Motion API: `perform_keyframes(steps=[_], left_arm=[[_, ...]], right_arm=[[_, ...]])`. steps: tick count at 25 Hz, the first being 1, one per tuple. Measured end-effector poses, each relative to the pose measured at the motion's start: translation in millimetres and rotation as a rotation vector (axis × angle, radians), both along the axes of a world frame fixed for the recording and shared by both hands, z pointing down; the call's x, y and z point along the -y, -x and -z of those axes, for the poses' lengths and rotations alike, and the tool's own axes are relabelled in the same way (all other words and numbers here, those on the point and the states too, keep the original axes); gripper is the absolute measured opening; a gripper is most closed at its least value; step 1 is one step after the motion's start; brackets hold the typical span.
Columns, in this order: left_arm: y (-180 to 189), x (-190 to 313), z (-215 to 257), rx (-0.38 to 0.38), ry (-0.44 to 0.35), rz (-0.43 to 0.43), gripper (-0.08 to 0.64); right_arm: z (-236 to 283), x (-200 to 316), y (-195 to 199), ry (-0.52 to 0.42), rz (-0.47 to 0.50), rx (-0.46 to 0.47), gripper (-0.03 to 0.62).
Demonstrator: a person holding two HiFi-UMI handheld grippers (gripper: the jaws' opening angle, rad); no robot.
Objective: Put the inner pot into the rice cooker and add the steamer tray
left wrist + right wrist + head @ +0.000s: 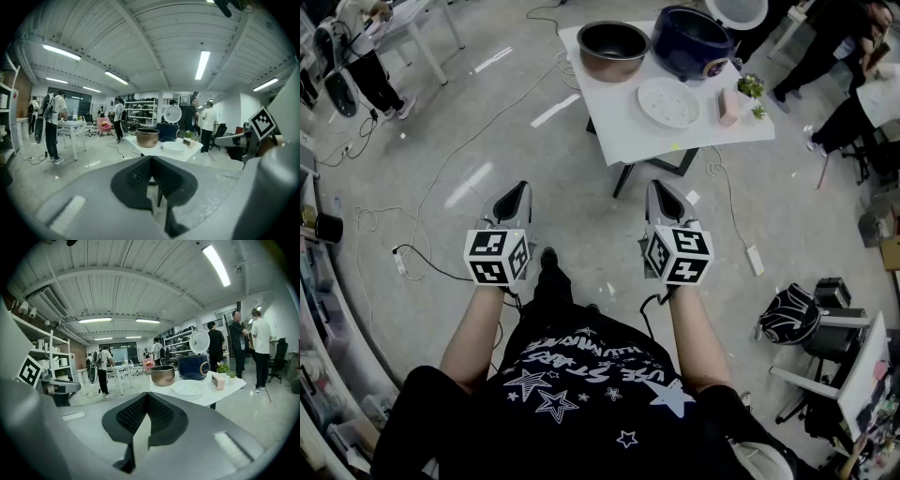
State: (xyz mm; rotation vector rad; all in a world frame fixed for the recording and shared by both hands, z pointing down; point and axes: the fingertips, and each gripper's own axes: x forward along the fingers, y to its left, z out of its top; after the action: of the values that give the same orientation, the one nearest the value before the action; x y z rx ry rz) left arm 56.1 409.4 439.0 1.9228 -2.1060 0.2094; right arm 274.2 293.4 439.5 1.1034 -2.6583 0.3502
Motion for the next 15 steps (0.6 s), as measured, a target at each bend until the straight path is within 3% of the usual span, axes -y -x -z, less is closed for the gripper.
perform_keyframes(steps=[15], left_arm=[[-18,-36,-17,-0.058,0.056,0.054,0.0]], right_arm=[[-17,-22,-12,0.057,0.037,0.001,0.026]])
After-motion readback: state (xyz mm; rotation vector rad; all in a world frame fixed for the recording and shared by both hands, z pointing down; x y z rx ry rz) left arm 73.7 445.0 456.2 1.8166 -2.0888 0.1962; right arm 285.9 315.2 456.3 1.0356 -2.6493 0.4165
